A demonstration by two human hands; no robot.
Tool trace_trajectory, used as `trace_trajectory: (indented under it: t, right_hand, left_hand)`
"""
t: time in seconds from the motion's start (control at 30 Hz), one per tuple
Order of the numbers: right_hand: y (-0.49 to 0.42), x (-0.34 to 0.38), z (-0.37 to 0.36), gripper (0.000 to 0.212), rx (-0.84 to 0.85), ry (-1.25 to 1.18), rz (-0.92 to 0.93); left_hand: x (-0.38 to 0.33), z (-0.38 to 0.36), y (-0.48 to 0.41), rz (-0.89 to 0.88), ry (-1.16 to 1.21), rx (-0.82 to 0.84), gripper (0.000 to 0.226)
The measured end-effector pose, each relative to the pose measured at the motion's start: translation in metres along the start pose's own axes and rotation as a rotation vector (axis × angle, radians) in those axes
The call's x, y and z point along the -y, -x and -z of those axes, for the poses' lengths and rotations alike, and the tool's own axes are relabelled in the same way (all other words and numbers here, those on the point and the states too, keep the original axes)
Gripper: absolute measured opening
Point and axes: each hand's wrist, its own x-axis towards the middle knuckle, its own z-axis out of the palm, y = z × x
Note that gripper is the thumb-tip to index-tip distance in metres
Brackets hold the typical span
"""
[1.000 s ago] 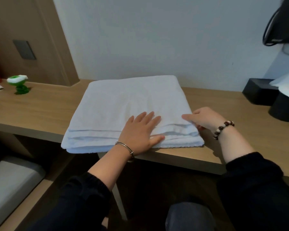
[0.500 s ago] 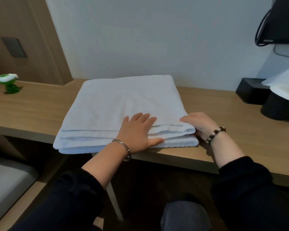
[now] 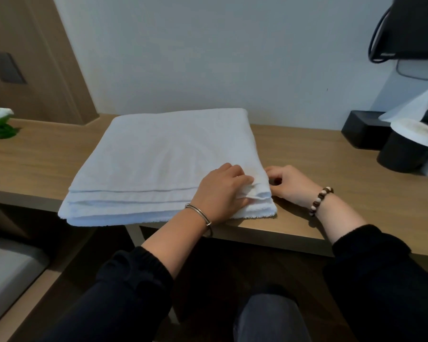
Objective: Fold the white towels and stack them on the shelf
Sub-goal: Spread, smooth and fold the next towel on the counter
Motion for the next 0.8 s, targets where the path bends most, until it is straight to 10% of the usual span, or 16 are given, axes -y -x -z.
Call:
trace_trajectory:
  t: [0.23,0.8]
  right_hand:
    - [0.0,-0.009,-0.008,0.016,-0.073,-0.079,-0.018]
    - [-0.017,0.0,0.004,0.029,-0.133,-0.327,-0.264]
  left_hand:
    - [-0.013,0.007,-0.006,-0.023,0.033,-0.153,0.003]
    - [-0.028,-0.015,0.019,-0.059,-0.085,-0.063,0.024]
